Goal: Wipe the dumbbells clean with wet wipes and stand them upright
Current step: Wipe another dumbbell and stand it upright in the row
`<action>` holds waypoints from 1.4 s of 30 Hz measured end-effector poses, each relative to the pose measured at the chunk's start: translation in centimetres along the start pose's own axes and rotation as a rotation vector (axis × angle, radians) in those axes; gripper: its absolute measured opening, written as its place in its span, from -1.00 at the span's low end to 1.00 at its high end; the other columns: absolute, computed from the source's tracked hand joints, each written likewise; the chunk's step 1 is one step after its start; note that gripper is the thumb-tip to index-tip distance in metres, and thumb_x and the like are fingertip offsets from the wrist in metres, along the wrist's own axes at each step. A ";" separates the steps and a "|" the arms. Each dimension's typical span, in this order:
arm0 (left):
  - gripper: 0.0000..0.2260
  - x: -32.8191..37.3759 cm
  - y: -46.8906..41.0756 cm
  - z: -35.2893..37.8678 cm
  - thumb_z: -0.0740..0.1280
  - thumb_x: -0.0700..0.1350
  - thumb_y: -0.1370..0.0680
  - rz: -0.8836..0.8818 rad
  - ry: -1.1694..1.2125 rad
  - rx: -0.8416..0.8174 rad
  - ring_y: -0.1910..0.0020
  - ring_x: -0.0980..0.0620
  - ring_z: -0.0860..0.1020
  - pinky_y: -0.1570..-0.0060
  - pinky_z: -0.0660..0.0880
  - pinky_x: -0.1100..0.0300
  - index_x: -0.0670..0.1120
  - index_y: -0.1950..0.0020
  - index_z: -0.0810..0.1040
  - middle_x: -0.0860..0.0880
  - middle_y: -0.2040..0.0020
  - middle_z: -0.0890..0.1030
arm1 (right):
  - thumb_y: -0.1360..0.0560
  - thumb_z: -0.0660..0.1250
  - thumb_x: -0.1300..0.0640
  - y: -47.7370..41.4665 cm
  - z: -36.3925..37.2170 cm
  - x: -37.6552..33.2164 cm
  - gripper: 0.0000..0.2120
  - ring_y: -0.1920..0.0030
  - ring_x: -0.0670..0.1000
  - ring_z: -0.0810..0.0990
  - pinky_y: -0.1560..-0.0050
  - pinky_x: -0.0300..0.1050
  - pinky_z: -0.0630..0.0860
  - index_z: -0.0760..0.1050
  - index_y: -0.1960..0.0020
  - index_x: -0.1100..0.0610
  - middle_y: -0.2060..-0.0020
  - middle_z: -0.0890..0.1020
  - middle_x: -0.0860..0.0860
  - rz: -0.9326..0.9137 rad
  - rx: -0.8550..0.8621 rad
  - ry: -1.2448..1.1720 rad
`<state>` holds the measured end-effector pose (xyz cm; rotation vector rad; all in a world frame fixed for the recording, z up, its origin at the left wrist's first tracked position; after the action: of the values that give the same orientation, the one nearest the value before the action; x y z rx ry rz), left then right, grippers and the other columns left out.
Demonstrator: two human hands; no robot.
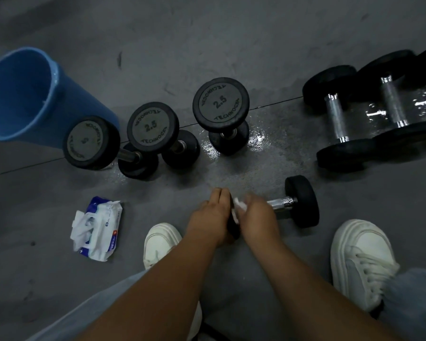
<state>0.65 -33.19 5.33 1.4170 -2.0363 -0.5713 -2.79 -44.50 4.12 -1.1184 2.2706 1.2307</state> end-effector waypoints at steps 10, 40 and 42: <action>-0.12 -0.1 -0.3 0.3 0.56 0.03 -0.32 0.023 0.027 0.042 -0.17 -0.14 0.52 0.04 0.48 0.03 -0.04 -0.50 0.14 -0.01 -0.43 0.20 | -0.53 0.28 0.24 1.0 0.6 -0.7 -0.77 -0.08 0.00 0.58 0.02 -0.42 0.30 0.60 -0.14 0.13 -0.06 0.66 0.06 -0.049 -0.004 -0.247; -0.02 0.1 -0.1 -0.2 0.58 0.06 -0.29 0.003 -0.008 0.013 -0.22 -0.17 0.48 -0.01 0.46 0.02 -0.06 -0.54 0.08 -0.03 -0.47 0.17 | -0.50 0.35 0.19 -1.2 0.3 -0.6 -0.93 0.17 -0.07 0.56 0.24 -0.35 0.40 0.52 0.05 0.05 0.20 0.61 -0.05 0.015 -0.027 -0.419; -0.04 0.1 0.0 -0.2 0.56 0.05 -0.32 -0.004 0.002 0.008 -0.24 -0.17 0.47 -0.03 0.46 0.01 -0.06 -0.54 0.06 -0.02 -0.49 0.15 | -0.51 0.30 0.17 -0.2 0.5 0.6 -0.93 0.15 -0.03 0.55 0.20 -0.26 0.38 0.50 0.08 0.01 0.15 0.62 0.01 -0.002 -0.154 -0.154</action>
<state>0.76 -33.33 5.46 1.4256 -2.0365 -0.5637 -3.04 -44.44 3.32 -1.0378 2.0913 1.4585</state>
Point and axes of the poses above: each hand's wrist, its own y-axis away from the middle knuckle, its own z-axis out of the palm, x = y × z, the point moved 1 cm from there along -y, towards the middle knuckle
